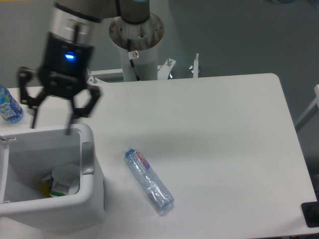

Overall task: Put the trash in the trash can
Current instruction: 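Move the gripper back and lower it to the water bottle's end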

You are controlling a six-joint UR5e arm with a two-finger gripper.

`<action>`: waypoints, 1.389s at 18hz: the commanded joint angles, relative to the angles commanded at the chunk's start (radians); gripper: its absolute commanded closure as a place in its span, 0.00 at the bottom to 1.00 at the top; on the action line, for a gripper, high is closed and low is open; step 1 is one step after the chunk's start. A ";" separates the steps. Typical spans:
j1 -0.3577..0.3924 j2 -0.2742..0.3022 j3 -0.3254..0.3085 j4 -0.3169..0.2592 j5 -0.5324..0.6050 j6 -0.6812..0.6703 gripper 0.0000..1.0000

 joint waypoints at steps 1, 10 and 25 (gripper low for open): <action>0.032 -0.024 0.005 0.009 0.003 0.001 0.00; 0.083 -0.201 -0.006 0.048 0.251 0.029 0.00; 0.004 -0.479 0.011 0.109 0.340 0.044 0.00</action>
